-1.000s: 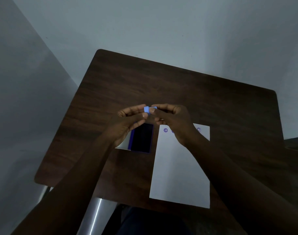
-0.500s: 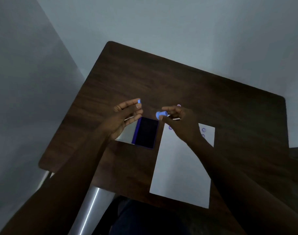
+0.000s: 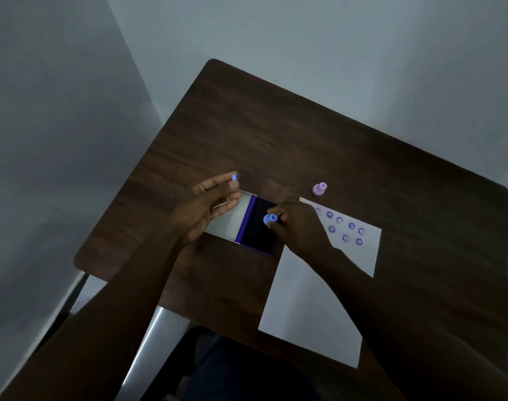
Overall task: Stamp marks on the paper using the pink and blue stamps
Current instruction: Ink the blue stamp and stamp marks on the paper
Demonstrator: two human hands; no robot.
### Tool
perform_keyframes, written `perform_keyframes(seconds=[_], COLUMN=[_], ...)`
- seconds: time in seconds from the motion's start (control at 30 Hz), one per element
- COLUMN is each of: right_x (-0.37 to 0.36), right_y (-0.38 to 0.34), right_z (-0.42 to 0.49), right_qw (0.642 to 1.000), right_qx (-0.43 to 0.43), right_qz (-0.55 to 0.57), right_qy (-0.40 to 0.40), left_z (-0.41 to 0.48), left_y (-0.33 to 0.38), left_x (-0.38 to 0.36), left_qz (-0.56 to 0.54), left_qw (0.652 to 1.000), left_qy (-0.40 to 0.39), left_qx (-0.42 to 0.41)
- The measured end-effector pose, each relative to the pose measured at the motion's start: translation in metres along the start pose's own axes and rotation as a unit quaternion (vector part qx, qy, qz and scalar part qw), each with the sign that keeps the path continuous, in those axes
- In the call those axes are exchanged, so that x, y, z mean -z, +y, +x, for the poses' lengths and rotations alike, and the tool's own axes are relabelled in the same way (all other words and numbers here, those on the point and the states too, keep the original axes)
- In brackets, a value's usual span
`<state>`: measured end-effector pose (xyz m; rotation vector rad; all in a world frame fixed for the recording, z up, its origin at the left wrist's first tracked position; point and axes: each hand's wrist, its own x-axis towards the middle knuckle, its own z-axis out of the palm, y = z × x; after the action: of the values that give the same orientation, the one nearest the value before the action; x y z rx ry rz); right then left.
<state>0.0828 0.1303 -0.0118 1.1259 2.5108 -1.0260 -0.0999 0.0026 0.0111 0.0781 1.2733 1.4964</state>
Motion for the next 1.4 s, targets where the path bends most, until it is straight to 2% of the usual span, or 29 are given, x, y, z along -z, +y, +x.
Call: perform_keyframes(seconds=[0.33,0.73,0.87,1.27,1.33,1.4], right_x=[-0.004,-0.011,-0.014,-0.005,-0.004,-0.002], right_y=[-0.002,0.003,0.007,-0.008,-0.008,-0.002], right_z=[0.0,0.009,0.01,0.0,-0.005,-0.01], right_qw=[0.998,0.999,0.996,0.994,0.992,0.982], right_qx=[0.035,0.031,0.056,0.074,0.084,0.099], right_qz=[-0.012,0.0,0.008,-0.022,-0.033,-0.018], right_qy=[0.043,0.045,0.074,0.073,0.092,0.162], left_z=[0.009,0.024,0.025,-0.001,-0.005,-0.008], left_y=[-0.002,-0.013,-0.014,0.005,0.01,0.012], left_x=[0.004,0.006,0.003,-0.019,-0.023,-0.026], left_qz=[0.0,-0.009,-0.007,0.017,0.025,0.03], left_qw=[1.0,1.0,1.0,1.0,1.0,0.999], left_qy=[0.003,0.004,0.001,-0.011,-0.013,-0.013], left_qx=[0.0,0.009,0.004,-0.01,-0.011,-0.011])
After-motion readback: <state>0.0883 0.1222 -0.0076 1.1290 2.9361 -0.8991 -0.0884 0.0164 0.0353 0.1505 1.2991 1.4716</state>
